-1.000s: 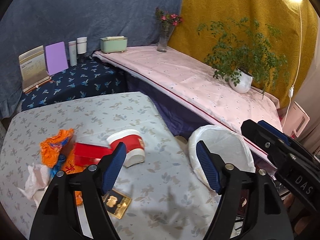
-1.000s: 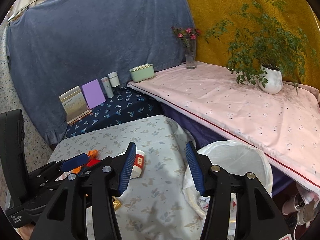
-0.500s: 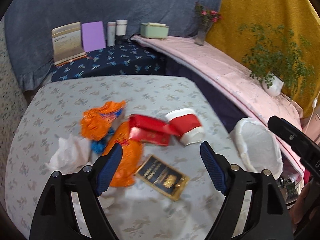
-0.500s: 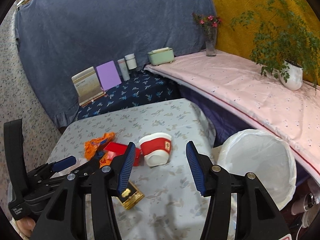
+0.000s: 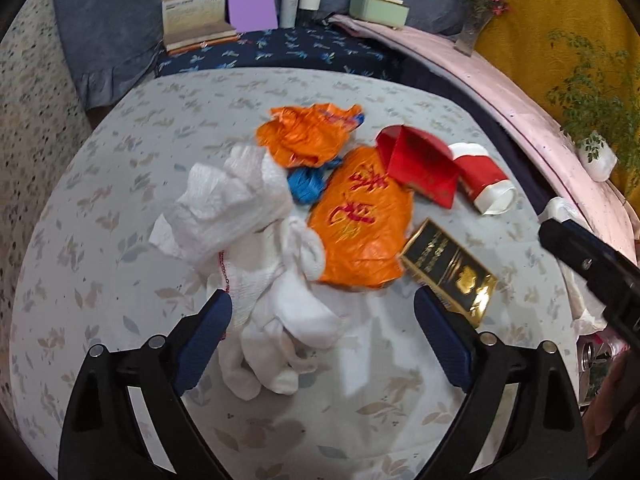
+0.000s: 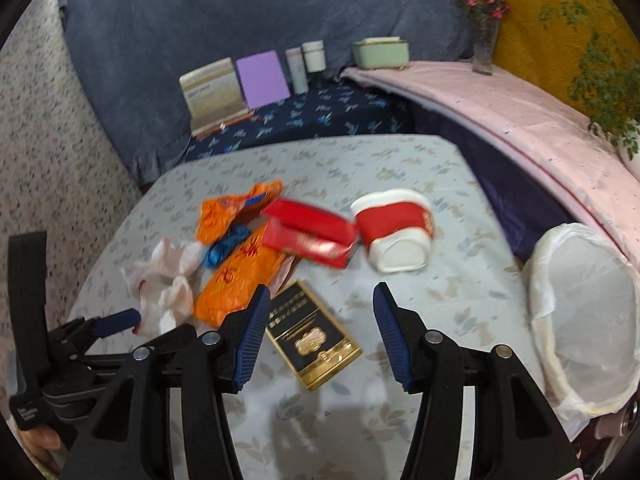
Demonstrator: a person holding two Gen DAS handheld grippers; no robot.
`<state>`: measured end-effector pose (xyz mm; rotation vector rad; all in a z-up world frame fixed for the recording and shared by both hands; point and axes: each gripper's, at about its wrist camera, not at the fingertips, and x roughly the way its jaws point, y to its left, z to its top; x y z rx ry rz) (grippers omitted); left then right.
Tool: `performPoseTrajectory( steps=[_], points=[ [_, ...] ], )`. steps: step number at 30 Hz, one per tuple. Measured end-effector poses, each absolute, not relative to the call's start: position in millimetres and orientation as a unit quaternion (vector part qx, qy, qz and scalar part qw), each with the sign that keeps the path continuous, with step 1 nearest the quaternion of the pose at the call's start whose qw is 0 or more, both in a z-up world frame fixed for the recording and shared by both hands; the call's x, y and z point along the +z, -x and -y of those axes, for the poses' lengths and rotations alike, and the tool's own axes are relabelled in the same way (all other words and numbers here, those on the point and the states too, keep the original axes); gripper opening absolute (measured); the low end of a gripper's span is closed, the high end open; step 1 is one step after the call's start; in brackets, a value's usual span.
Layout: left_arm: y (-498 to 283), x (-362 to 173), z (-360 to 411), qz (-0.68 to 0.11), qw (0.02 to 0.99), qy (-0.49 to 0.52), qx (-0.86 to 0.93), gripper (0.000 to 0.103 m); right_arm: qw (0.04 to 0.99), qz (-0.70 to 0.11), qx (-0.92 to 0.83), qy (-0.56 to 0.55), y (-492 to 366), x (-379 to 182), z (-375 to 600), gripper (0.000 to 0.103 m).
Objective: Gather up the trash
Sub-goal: 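Grasp the white glove with the left gripper while the right gripper grasps the black cigarette box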
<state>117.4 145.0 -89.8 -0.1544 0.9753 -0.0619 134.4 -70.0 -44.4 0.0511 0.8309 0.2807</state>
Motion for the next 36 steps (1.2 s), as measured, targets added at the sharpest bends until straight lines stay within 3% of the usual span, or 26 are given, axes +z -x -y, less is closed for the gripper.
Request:
performPoseTrajectory(
  steps=[16,19,24,28,36],
  points=[
    [-125,-130,-167,-0.509,0.856,0.092,-0.004,0.088,0.867,-0.464,0.171,0.056,-156,-117,38,0.070],
    [-124,-129,-167,-0.507,0.857,0.093,-0.006,0.075,0.864,-0.470,0.171,0.060,-160,-125,36,0.072],
    [-122,-125,-168,-0.509,0.854,0.100,-0.030,0.030,0.866,-0.465,0.167,0.074,-159,-128,29,0.069],
    [-117,-122,-166,-0.508,0.854,0.107,-0.045,0.019,0.867,-0.463,0.170,0.077,-154,-126,29,0.064],
    [-102,-95,-146,-0.483,0.866,0.100,-0.076,0.017,0.879,-0.444,0.169,0.045,-133,-102,50,0.061]
  ],
)
